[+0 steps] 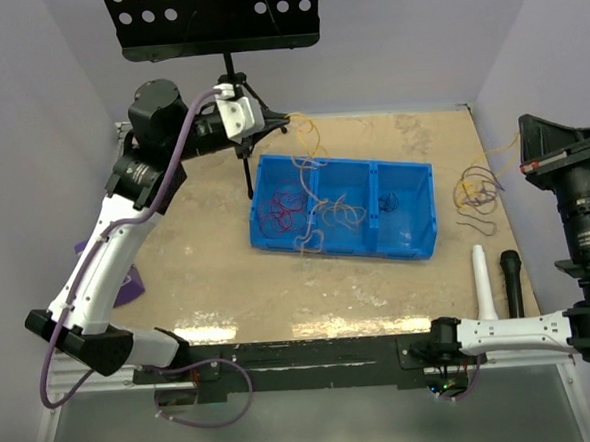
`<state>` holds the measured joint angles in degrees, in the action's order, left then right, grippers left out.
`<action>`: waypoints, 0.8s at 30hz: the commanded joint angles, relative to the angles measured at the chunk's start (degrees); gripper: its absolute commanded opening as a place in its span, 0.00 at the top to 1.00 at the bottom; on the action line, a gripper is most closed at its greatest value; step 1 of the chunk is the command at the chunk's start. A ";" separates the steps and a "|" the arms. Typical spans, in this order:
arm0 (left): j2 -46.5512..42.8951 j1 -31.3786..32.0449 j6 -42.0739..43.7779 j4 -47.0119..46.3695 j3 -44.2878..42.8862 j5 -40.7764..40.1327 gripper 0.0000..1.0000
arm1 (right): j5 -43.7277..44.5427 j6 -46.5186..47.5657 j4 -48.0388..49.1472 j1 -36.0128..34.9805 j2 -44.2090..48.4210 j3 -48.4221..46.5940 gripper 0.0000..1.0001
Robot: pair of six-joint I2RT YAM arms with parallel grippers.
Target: Untangle the cables
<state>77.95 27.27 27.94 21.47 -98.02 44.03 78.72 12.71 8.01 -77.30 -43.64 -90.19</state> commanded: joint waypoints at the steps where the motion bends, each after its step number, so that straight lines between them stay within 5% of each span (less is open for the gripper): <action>1: 2.81 2.17 -11.14 -15.83 -5.16 1.15 1.00 | -0.05 -6.55 -6.07 -0.13 -0.31 0.81 1.00; 8: 10.99 5.42 -10.73 -17.17 -10.88 -0.17 1.00 | -0.58 -11.65 -10.21 -0.13 0.13 1.69 1.00; 24: 18.28 8.68 -1.76 -20.16 -2.09 -12.38 1.00 | -1.37 -11.74 -11.61 -0.13 4.17 1.77 1.00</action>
<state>94.02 35.09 23.86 5.41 -100.55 36.32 78.46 1.43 -2.94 -77.30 -40.66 -87.96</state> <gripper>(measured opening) 0.018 0.007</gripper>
